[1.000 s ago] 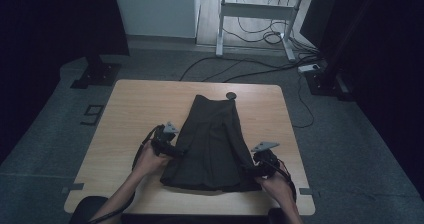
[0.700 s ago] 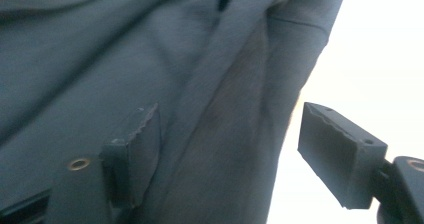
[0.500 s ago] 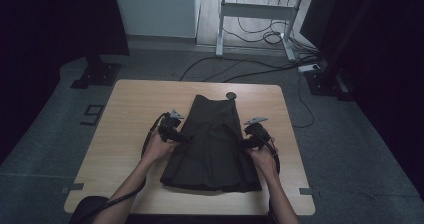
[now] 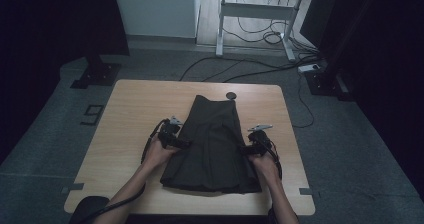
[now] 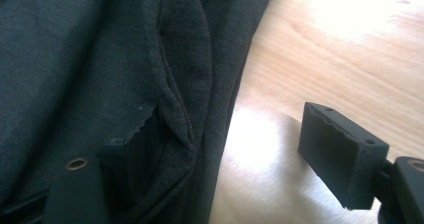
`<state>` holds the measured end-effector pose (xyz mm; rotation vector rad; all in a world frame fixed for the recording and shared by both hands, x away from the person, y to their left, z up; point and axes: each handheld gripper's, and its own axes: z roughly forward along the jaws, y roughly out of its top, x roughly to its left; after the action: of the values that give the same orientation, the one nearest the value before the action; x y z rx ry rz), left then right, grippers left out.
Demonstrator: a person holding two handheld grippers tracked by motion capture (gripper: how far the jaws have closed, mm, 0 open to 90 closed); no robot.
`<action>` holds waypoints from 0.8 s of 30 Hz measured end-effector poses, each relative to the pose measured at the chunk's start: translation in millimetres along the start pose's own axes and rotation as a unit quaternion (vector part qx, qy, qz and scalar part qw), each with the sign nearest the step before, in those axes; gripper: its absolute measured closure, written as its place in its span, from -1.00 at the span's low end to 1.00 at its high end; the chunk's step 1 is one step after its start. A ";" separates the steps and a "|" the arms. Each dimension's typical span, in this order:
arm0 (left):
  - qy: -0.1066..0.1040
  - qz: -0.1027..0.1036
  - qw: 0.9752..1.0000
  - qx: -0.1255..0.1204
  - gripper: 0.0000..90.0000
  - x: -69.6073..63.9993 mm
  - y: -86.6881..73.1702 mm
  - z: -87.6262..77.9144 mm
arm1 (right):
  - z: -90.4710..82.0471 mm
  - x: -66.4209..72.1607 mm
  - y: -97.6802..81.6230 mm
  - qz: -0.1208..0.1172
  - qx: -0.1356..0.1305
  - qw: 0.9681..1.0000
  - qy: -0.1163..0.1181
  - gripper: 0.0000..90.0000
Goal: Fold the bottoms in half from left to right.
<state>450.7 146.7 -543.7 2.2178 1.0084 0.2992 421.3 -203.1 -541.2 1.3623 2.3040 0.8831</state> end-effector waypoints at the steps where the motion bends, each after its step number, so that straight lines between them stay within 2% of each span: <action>1: -0.001 0.003 1.000 0.000 -0.79 -1.2 -2.5 -2.2 | -1.1 2.2 -1.5 -0.001 0.000 1.000 0.002 -0.45; 8: 0.001 0.010 1.000 0.001 -0.79 -10.6 -22.8 -20.4 | -8.8 20.7 -10.2 -0.027 0.004 1.000 0.016 -0.44; 9: 0.002 0.016 1.000 0.003 -0.79 -14.2 -30.8 -27.9 | -12.0 29.1 -13.3 -0.035 0.007 0.999 0.018 -0.43; 13: 0.005 0.021 1.000 0.008 -0.79 -22.4 -46.6 -43.2 | -18.7 46.8 -20.0 -0.053 0.012 0.998 0.026 -0.41; 15: 0.006 0.022 1.000 0.009 -0.79 -25.1 -50.8 -47.0 | -20.7 51.1 -21.9 -0.056 0.014 0.998 0.029 -0.41; 16: -0.003 0.020 1.000 0.010 -0.77 -30.7 -60.3 -54.7 | -25.1 59.4 -26.1 -0.065 0.017 0.997 0.032 -0.40; 18: -0.010 0.016 1.000 0.012 -0.75 -33.6 -65.3 -58.5 | -30.6 67.1 -31.5 -0.080 0.017 0.996 0.032 -0.36; 19: -0.016 0.016 1.000 0.011 -0.75 -39.7 -74.7 -65.4 | -33.1 70.2 -34.4 -0.083 0.016 0.996 0.035 -0.36; 22: -0.023 0.019 0.999 0.013 -0.75 -45.8 -82.0 -71.8 | -38.1 74.7 -41.5 -0.083 0.016 0.995 0.046 -0.36; 24: -0.036 0.029 0.999 0.017 -0.75 -45.9 -81.3 -74.1 | -39.6 75.2 -43.2 -0.078 0.018 0.996 0.048 -0.37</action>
<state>338.7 187.4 -539.2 2.2754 0.9184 0.2264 333.4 -166.7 -536.7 1.1588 2.4703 0.8803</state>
